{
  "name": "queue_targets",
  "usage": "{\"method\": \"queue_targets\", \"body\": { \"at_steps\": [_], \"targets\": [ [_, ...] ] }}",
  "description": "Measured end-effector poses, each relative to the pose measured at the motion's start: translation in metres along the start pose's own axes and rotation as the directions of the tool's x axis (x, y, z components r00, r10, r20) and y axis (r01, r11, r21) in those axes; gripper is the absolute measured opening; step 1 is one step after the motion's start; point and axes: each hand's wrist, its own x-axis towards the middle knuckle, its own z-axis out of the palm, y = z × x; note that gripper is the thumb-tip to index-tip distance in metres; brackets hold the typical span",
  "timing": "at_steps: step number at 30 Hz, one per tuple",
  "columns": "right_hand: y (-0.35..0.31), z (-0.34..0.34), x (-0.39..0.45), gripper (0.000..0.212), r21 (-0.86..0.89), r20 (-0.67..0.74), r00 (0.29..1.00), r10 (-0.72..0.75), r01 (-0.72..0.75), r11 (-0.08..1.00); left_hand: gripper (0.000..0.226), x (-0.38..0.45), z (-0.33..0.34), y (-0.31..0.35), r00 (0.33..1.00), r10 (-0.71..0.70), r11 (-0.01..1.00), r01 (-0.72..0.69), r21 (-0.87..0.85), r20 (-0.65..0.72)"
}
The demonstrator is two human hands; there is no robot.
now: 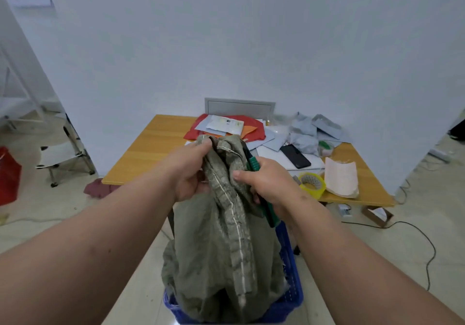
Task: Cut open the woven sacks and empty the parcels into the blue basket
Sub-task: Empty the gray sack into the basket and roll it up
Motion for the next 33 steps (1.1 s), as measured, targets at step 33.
{"method": "queue_targets", "body": {
  "at_steps": [33],
  "targets": [
    [-0.085, -0.021, -0.050, 0.013, -0.481, -0.502, 0.543, -0.673, 0.472, 0.739, 0.042, -0.055, -0.073, 0.075, 0.633, 0.764, 0.645, -0.749, 0.155, -0.120]
  ]
}}
